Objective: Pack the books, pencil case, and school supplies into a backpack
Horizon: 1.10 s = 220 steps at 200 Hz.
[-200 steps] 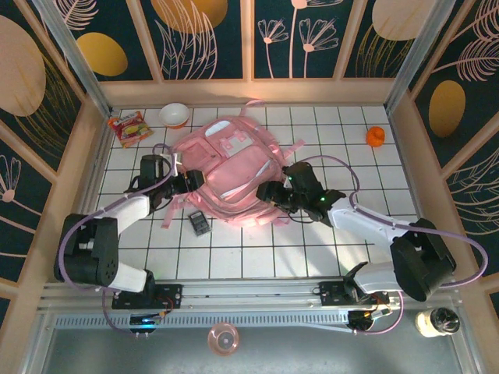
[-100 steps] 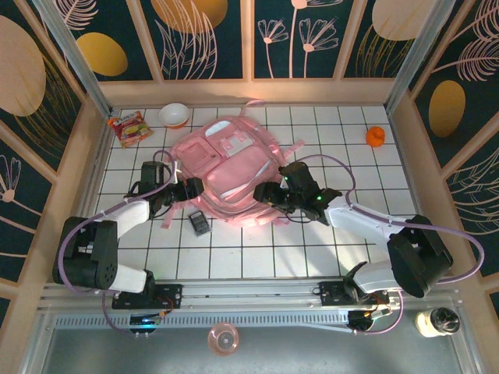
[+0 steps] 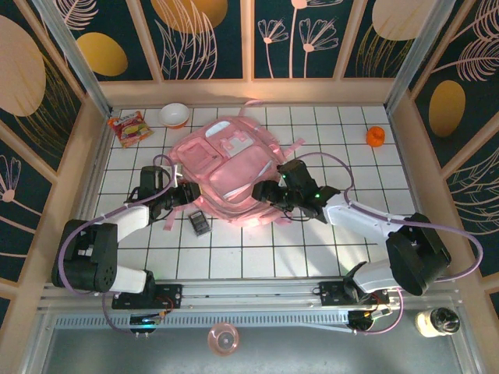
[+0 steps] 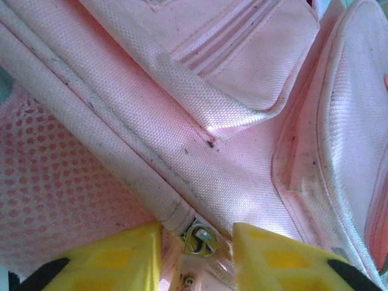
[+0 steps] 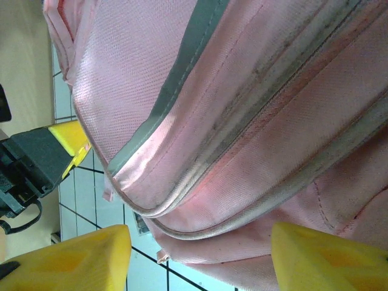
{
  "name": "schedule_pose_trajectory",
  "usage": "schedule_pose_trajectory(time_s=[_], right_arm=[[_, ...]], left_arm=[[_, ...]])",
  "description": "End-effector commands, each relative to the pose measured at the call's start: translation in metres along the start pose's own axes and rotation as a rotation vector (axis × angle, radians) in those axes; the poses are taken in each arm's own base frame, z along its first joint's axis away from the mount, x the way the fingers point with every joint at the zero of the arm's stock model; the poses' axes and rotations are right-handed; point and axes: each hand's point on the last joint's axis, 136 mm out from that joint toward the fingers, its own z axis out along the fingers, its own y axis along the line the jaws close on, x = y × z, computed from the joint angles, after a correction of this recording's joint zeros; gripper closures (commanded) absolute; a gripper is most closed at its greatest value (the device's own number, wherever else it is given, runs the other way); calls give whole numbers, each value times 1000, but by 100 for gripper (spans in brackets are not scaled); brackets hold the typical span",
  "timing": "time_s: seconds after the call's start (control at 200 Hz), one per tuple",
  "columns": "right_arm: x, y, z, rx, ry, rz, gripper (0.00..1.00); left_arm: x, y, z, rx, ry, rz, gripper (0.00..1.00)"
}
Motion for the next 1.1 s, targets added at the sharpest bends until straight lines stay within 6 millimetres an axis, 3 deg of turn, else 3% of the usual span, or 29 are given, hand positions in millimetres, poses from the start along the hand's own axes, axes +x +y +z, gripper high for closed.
schedule_pose_trajectory(time_s=[0.0,0.15,0.3,0.51,0.756,0.936,1.096], right_arm=[[-3,6,0,4,-8,-24,38],[-1,-2,1,34,-8,22,38],[8,-20,3,93,3,176,38],[22,-10,18,20,34,266,41],[23,-12,43,22,51,290,59],[-1,7,49,-49,-2,277,81],[-16,20,43,-92,-25,259,90]], left_arm=[[-4,-7,-1,24,-14,17,72],[-8,-4,-4,-5,-29,22,84],[-9,-1,-9,-40,-41,37,92],[-9,4,-12,-78,-44,45,96],[-15,9,-17,-135,-43,73,98],[-12,3,-22,-133,-17,100,93],[-4,4,-20,-127,11,101,89]])
